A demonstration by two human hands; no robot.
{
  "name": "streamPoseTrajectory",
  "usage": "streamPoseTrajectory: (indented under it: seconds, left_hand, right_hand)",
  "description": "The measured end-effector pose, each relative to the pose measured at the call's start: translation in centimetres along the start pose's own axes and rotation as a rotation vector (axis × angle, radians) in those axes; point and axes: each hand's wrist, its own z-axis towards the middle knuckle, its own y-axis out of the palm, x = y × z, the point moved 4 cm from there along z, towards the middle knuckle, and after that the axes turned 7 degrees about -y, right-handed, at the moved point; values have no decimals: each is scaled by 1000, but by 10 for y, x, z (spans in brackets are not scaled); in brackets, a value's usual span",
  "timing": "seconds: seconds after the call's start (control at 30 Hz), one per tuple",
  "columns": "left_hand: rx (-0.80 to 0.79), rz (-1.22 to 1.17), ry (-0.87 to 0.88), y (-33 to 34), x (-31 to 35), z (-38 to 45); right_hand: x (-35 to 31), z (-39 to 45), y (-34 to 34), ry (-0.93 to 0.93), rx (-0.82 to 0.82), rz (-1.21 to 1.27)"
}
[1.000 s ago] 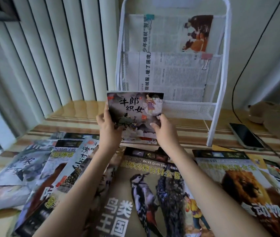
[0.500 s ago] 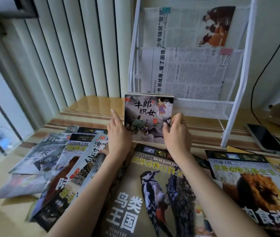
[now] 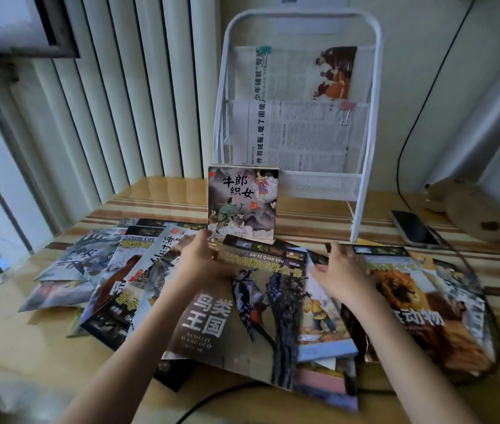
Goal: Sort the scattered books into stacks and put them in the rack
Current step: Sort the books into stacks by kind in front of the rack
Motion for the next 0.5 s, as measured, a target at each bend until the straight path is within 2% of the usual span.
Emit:
streamPoseTrajectory:
  seconds: [0.1,0.2,0.27,0.4,0.5]
  left_hand:
    - [77,-42,73,-1,14,-5]
    - [105,-50,136,-2,25,-1]
    - [104,-150,104,-4,27,4]
    - [-156,-626,-121,12,28,6]
    - [-225,-605,-123,29,34,3]
  right_hand:
    - [24,-6,11,105,-78,42]
    - [29,-12,11,61,-140,38]
    - [33,-9,9,47,-189,32]
    - [36,-5,4,70,-213,2]
    - [37,-3,1,70,-133,-78]
